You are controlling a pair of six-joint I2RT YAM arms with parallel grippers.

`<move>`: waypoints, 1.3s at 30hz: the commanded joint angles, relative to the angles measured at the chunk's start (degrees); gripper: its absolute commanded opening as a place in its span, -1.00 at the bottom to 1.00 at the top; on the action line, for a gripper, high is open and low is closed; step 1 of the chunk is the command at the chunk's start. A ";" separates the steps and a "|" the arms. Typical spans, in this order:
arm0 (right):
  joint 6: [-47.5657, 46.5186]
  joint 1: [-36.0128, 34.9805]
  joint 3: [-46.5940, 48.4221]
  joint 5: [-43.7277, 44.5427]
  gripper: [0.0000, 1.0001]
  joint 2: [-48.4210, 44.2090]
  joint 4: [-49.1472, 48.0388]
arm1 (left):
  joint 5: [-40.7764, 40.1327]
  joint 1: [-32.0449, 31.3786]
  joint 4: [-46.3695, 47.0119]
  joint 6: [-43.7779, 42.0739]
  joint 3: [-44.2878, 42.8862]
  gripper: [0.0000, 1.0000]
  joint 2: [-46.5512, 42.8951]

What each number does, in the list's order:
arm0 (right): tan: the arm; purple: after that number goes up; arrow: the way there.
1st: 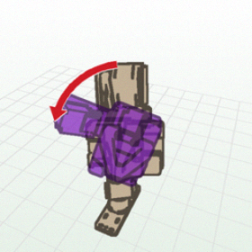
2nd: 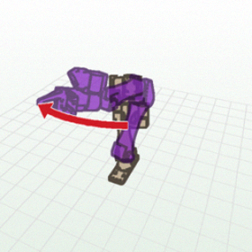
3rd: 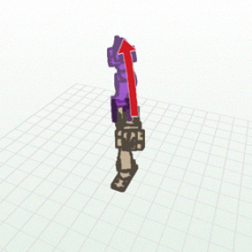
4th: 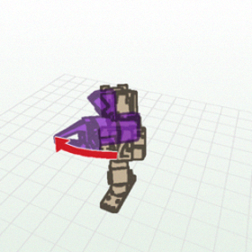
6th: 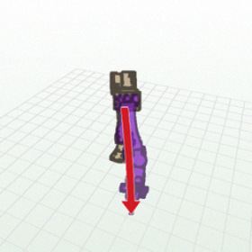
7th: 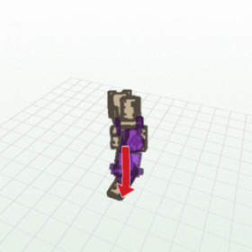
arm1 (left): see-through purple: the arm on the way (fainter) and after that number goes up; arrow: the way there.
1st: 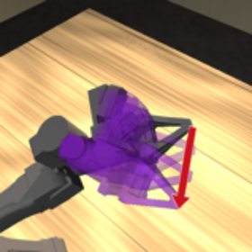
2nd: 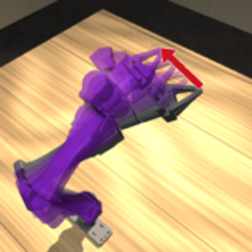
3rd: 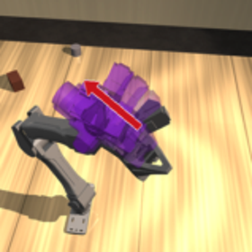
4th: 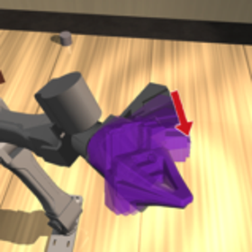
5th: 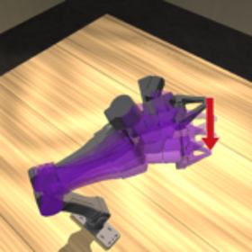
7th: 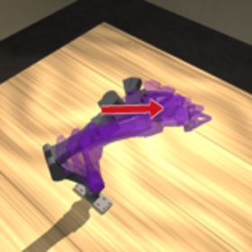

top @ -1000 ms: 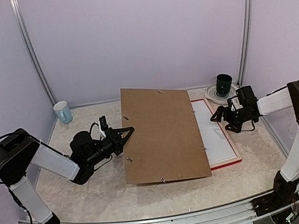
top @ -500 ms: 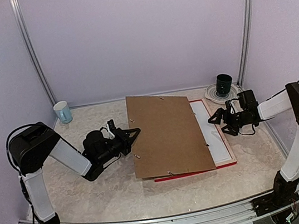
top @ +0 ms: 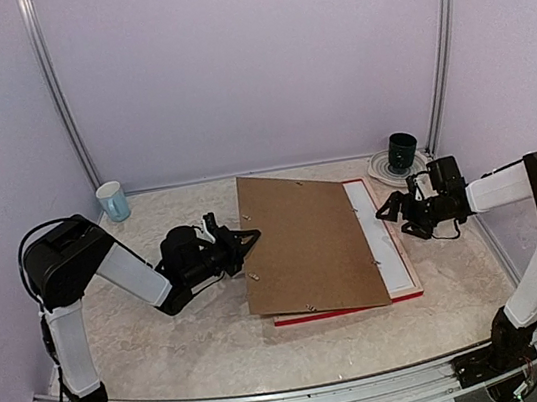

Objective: Put the photo into the frame
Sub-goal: Adjust the frame body at the center of the board.

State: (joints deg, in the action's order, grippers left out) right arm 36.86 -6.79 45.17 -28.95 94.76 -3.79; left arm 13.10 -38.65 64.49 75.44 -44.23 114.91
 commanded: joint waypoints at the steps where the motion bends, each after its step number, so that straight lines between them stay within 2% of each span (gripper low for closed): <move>1: -5.55 -1.75 5.64 13.14 0.98 -3.93 9.21 | 4.36 0.31 6.15 -0.94 -2.35 -1.00 1.51; 4: -7.46 -3.18 9.13 17.94 0.98 -3.76 12.67 | 5.08 0.55 8.09 0.35 -2.78 -1.00 3.89; 13: -7.46 -3.75 9.71 16.39 0.98 -1.45 12.18 | 1.81 1.70 9.15 1.26 -2.69 -1.00 7.10; 24: -7.26 -4.83 13.01 15.92 0.98 6.48 11.35 | 0.64 1.74 5.87 0.33 -7.67 -1.00 10.84; 29: -7.01 -5.41 12.83 15.37 0.98 6.83 9.52 | 0.32 2.02 6.27 0.68 -7.52 -1.00 12.12; 34: -8.12 -6.03 15.42 21.67 0.98 5.68 11.56 | 0.35 2.52 5.87 0.31 -6.34 -1.00 12.35; 39: -10.29 -7.47 21.72 28.47 0.98 9.25 16.33 | 0.96 2.64 4.96 -0.09 -7.21 -1.00 13.37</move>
State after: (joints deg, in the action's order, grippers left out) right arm 28.84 -12.78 61.95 -6.85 101.71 9.50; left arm 15.46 -36.71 68.60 78.39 -50.81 126.63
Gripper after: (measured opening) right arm 0.992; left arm 0.013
